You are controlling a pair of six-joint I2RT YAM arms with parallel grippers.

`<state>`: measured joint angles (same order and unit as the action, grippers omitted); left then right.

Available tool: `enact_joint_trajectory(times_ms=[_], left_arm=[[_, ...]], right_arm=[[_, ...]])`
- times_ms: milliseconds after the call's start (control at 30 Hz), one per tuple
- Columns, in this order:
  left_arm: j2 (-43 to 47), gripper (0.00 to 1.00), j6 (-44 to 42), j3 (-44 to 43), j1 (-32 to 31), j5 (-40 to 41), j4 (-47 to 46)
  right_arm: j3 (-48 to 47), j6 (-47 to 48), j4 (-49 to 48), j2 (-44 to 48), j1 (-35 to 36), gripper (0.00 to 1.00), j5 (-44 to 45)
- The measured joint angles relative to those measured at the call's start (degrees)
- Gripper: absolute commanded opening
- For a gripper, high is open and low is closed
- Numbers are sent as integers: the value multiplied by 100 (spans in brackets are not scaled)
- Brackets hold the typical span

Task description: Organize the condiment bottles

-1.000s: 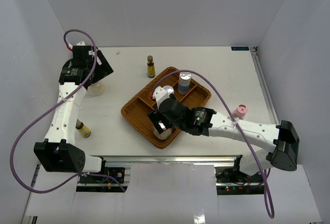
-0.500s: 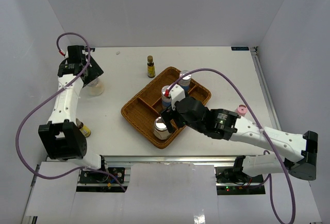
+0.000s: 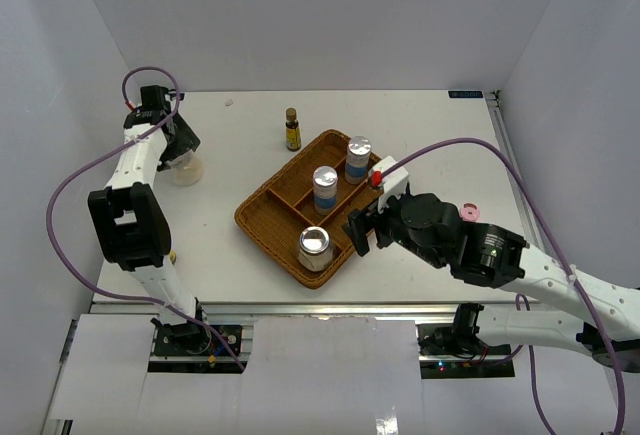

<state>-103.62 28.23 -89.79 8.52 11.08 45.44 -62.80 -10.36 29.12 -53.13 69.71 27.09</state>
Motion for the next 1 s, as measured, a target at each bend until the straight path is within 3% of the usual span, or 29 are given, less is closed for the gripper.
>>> enact_joint_trajectory(times_ms=[367, 833, 1000], left_arm=[[-482, 92, -156, -538, 26, 47, -27], [-639, 95, -270, -600, 183, 44, 63], [-656, 91, -296, -600, 192, 23, 38]], right_arm=[[4, 332, 131, 303, 0, 90, 434], [46, 508, 111, 432, 0, 90, 707], [76, 529, 109, 350, 0, 90, 727]])
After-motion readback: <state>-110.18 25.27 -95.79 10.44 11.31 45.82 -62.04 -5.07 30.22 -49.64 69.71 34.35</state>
